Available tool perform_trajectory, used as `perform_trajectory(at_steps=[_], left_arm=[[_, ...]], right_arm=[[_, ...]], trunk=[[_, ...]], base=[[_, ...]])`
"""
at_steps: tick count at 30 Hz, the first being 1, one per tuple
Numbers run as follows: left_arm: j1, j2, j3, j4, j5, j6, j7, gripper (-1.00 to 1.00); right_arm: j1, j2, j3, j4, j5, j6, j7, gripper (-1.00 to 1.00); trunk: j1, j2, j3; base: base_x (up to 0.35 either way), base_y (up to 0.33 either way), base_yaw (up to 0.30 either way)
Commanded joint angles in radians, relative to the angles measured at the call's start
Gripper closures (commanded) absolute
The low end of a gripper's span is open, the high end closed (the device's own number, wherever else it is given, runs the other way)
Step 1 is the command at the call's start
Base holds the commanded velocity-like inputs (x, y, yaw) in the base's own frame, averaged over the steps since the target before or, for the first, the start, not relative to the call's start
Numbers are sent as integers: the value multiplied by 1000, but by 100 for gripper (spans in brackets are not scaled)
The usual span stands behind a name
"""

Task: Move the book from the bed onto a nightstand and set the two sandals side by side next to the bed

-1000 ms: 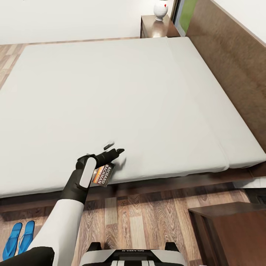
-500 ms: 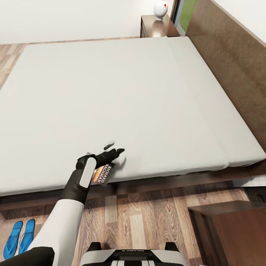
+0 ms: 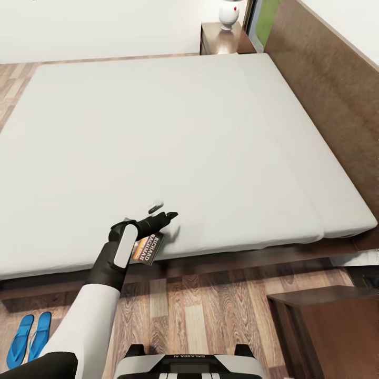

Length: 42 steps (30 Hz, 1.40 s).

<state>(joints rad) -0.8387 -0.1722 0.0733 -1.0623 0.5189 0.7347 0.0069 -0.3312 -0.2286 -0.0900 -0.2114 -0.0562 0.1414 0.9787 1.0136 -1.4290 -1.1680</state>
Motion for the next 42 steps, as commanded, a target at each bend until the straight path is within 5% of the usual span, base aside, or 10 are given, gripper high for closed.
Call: perform_trajectory(at_steps=[1, 33, 42], left_arm=[[0, -1, 3, -1, 4, 6, 1, -100], [0, -1, -6, -2, 3, 8, 0, -100], [0, -1, -6, -2, 3, 8, -42, -100]], right_arm=[[0, 0, -4, 0, -5, 10, 4, -100], [0, 0, -4, 1, -5, 10, 5, -100], [0, 0, -4, 0, -5, 10, 5, -100]], trunk=[[-4, 7, 3], [-127, 231, 103], [-161, 294, 131]], base=[[0, 0, 0], [0, 0, 0], [0, 0, 0]])
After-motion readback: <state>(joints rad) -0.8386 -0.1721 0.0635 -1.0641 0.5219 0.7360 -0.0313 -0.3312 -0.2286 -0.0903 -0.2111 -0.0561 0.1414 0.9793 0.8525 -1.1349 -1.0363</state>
